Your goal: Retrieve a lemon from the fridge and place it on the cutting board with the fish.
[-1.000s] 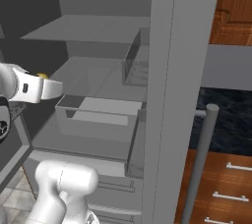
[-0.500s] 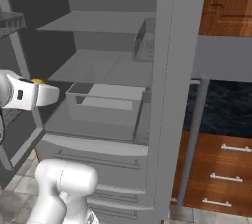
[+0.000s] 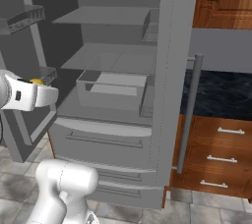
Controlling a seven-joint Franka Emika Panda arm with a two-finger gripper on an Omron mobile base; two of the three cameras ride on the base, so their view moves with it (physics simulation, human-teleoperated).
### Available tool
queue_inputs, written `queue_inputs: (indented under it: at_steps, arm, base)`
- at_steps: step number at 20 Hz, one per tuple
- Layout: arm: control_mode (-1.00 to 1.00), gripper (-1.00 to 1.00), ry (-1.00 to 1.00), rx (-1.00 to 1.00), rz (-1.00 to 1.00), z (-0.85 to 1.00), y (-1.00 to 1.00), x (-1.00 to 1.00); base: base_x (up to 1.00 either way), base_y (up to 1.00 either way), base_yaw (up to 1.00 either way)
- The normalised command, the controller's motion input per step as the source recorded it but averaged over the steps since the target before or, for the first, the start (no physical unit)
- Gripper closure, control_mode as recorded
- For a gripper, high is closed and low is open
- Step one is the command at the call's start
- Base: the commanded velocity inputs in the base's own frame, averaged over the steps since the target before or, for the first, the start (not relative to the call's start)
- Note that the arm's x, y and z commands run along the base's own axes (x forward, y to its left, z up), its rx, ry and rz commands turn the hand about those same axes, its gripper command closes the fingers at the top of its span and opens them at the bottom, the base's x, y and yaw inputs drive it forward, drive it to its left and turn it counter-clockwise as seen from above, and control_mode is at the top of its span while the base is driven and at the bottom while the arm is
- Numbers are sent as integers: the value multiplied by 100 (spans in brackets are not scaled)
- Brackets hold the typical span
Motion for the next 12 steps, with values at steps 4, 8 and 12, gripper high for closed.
queue_inputs:
  at_steps: [4,8,12]
  arm:
    - [100,100,0,0,0,0,0,0]
    - [100,100,0,0,0,0,0,0]
    - [100,100,0,0,0,0,0,0]
  base:
    - [-68,-26,0]
    - [-32,-90,-15]
    - [-45,-39,-46]
